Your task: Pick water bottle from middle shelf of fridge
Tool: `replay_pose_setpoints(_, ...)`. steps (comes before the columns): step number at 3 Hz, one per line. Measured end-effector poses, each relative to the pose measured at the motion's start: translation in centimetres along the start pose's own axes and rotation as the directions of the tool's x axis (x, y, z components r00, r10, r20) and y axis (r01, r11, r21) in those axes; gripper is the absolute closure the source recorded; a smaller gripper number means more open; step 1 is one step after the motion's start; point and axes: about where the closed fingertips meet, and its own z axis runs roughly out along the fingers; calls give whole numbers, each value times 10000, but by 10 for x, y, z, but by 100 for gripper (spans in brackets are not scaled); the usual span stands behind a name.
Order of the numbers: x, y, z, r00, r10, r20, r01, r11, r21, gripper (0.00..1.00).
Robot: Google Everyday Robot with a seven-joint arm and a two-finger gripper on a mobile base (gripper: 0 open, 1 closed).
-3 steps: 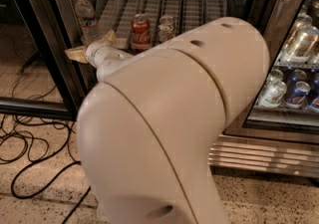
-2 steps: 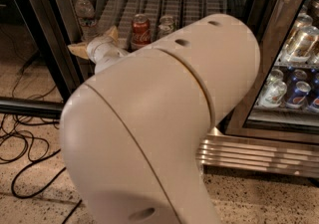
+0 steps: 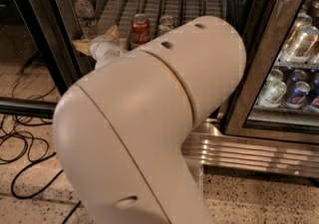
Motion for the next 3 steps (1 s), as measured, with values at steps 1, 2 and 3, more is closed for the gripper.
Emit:
replay_pose_setpoints(1, 1, -10, 11, 10000, 74, 38, -75, 9999, 121, 14)
replay_pose_setpoints(2, 0, -19, 25, 9999, 100, 65, -101, 9998, 181, 14)
replay_pose_setpoints(3, -4, -29, 36, 9998, 126, 143, -130, 9995, 296, 15)
